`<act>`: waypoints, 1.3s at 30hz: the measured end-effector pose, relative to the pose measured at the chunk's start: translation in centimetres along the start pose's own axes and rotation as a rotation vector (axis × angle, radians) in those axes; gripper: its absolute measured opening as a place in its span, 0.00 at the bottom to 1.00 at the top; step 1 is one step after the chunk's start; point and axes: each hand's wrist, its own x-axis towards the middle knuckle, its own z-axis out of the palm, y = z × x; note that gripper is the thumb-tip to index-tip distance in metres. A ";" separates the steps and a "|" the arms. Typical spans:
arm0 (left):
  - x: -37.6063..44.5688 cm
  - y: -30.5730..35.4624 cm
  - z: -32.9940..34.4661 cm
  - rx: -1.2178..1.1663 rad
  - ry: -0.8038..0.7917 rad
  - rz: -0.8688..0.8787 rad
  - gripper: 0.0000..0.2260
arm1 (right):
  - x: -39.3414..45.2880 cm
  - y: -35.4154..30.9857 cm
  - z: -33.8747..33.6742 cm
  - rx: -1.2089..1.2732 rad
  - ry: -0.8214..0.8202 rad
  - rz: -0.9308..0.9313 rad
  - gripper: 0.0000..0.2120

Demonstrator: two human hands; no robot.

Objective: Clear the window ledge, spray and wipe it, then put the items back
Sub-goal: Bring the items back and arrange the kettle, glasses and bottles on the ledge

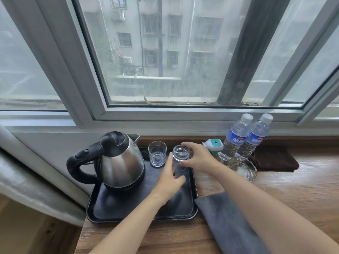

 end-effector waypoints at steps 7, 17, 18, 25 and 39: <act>0.9 -0.2 0.1 -0.039 0.022 -0.033 0.45 | 1.1 0.6 0.4 0.001 -0.003 0.029 0.42; 1.2 0.4 -0.3 -0.089 0.027 -0.057 0.44 | 1.7 0.6 0.8 0.006 0.024 0.056 0.40; 1.1 0.5 -0.4 -0.093 0.025 -0.060 0.44 | 1.8 0.6 0.9 0.002 0.024 0.058 0.40; -0.6 1.0 -1.0 -0.069 0.024 -0.075 0.41 | 0.9 -1.6 1.3 -0.186 -0.006 -0.043 0.51; -8.0 1.0 -6.3 0.315 0.309 -0.005 0.23 | 3.8 -6.0 6.0 -0.634 0.063 -0.104 0.35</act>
